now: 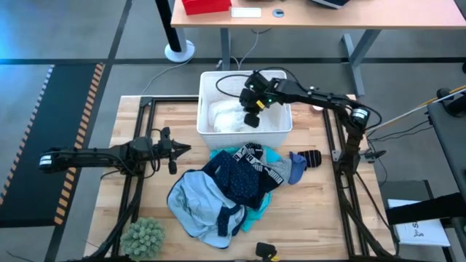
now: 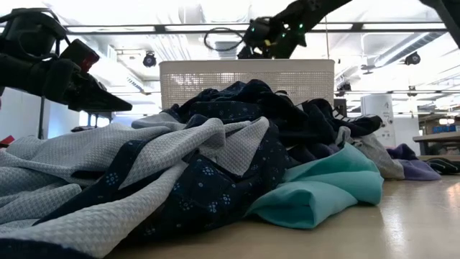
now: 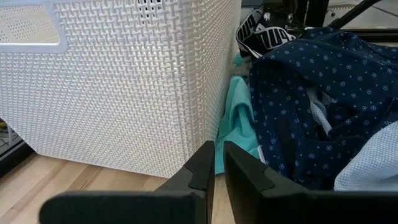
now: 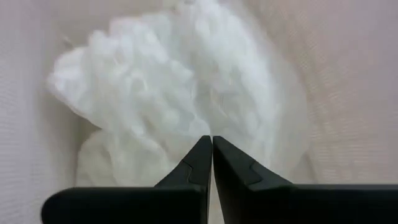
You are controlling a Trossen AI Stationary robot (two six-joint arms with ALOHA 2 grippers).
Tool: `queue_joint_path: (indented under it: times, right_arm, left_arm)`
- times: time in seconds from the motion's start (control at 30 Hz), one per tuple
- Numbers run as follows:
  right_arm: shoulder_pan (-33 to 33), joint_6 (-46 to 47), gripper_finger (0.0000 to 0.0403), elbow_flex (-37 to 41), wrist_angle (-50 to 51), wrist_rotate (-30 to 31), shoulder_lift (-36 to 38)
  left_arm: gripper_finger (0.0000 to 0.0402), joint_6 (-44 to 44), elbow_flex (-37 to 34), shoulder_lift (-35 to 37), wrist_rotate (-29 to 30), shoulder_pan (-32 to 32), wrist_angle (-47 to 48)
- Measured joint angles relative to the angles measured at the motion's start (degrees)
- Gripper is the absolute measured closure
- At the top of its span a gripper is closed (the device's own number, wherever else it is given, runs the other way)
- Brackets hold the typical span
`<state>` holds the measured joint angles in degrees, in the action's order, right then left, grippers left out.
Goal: Sort clothes
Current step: Put the blue socks into the white bin
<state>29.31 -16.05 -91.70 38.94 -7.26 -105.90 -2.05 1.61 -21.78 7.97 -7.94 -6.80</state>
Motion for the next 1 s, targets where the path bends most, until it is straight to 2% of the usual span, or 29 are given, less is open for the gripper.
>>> queue_joint_path:
  times: [0.3,0.63,0.77,1.0]
  right_arm:
    - [0.3,0.7,0.0403,0.0,0.4,1.1,8.7]
    - [-1.0,2.0,0.0403,1.6,10.2,1.5,22.2]
    - [-1.8,2.4,0.0403,10.5,6.2,1.3,29.6]
    - [-4.0,9.1,0.0403,31.5,-8.3,2.2,44.3]
  left_arm:
    - [0.038,0.0,0.0,0.0,0.0,0.0,0.0]
    - [0.038,0.0,0.0,0.0,0.0,0.0,0.0]
    - [0.038,0.0,0.0,0.0,0.0,0.0,0.0]
    - [0.038,0.0,0.0,0.0,0.0,0.0,0.0]
